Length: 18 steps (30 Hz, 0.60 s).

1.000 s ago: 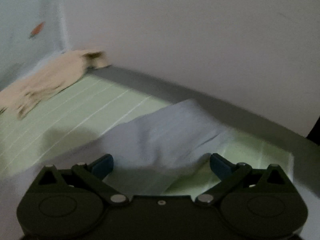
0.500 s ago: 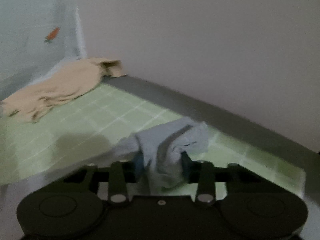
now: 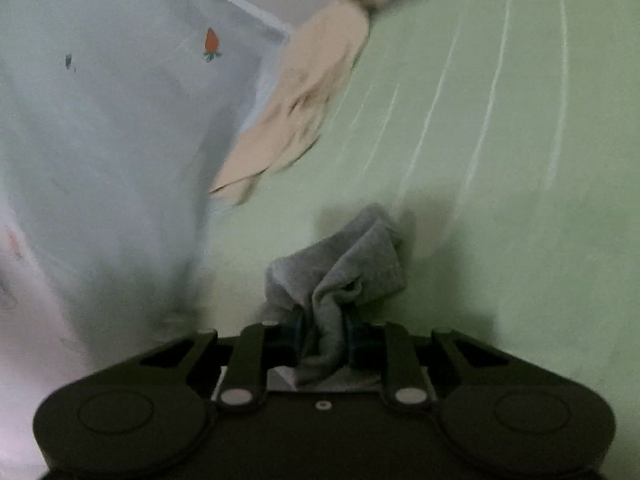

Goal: Fold clothes

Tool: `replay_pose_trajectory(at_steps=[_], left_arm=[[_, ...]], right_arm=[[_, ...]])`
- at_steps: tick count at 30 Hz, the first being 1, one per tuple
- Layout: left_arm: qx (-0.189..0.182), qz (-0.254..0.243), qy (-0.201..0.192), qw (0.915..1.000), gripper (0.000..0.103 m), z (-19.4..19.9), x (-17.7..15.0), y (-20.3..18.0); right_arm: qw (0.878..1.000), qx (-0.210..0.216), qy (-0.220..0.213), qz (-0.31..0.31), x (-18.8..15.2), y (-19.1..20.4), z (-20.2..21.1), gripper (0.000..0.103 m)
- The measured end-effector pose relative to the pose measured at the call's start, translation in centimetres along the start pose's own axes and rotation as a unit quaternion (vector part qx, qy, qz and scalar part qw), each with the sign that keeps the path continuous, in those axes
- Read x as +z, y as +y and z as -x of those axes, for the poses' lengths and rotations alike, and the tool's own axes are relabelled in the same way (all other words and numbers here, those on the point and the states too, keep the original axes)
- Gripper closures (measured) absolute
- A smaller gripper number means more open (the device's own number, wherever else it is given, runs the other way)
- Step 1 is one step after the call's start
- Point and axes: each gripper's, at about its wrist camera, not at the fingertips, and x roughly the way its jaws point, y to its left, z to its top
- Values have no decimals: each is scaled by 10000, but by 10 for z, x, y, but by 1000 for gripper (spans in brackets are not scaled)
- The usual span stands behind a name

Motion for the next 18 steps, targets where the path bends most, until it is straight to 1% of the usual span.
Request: replay_pose_trajectory(at_steps=[2,3,4,8,10,11,13,16,17,18], left_arm=[[-11,46,-50,10000,15,1,1,6],[-18,81,-66,9999,15,2,1,8],[-25,119,-81,9999,15,2,2,11],[-51,243,-95,9996,15,2,2,19],[-58,272,-82,9996,15,2,0,21],[-61,285,-75,9995,15,1,-1,22],[-60,296,-68,9995,15,1,-2,22],[-41,310,-57,9995,15,0,-2,23],[-34,304,-58,9995,15,0,-2,23],[-28,295,-61,9995,15,1,-2,22]], right_arm=[[9967,487,233,-600,-17,5,-14,83],[9940,677,377,-776,-27,13,-22,83],[9923,786,512,-802,-36,22,-27,84],[9861,1064,1226,-363,-71,67,-52,84],[9800,1163,1608,-114,-91,87,-64,84],[9767,1177,1793,34,-103,94,-69,84],[9723,961,2101,366,-121,102,-80,84],[9612,623,2548,857,-149,112,-96,83],[9584,456,2646,972,-152,111,-102,83],[9573,448,2652,1059,-153,112,-104,84]])
